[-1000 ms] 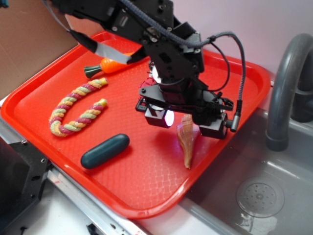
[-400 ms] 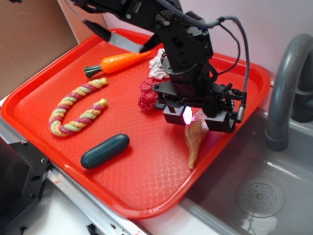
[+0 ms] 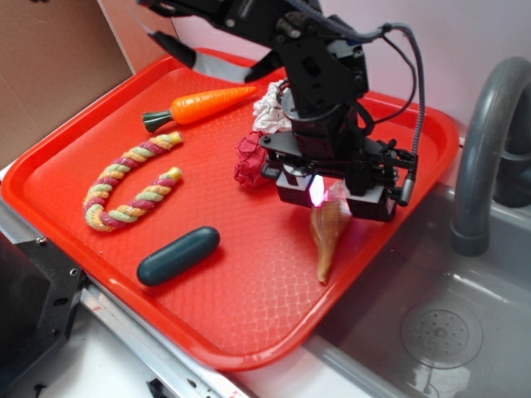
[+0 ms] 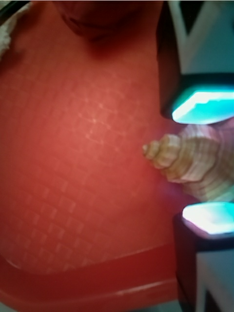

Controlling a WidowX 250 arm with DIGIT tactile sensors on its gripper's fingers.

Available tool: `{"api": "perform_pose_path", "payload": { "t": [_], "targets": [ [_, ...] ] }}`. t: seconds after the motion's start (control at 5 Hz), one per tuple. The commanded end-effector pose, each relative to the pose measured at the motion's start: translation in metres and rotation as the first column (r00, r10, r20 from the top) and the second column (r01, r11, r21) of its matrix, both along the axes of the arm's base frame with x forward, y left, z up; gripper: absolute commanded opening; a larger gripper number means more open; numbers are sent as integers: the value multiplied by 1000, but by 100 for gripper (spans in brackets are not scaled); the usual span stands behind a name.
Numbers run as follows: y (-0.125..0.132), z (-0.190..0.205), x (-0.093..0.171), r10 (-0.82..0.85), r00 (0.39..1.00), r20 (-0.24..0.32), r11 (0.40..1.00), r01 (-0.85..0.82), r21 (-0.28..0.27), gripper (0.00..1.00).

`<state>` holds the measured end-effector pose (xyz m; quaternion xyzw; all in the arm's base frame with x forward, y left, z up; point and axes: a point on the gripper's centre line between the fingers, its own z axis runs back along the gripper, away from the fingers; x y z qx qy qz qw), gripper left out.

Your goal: Grab the shell.

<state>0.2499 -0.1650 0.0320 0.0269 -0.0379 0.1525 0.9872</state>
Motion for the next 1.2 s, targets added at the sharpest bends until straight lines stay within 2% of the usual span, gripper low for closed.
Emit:
{"api": "perform_pose_path", "payload": {
  "t": [0.0,0.2,0.4,0.6,0.8,1.0],
  "targets": [
    [30,77,3,-175,983,47,983,173,59,0],
    [47,109,3,-265,964,-10,963,265,36,0],
    [63,144,1,-377,926,-19,926,377,-22,0],
    [73,176,-3,-417,907,53,907,419,-35,0],
    [84,201,-9,-430,897,100,901,434,-21,0],
    [85,197,-12,-408,912,40,913,407,27,0]
  ]
}}
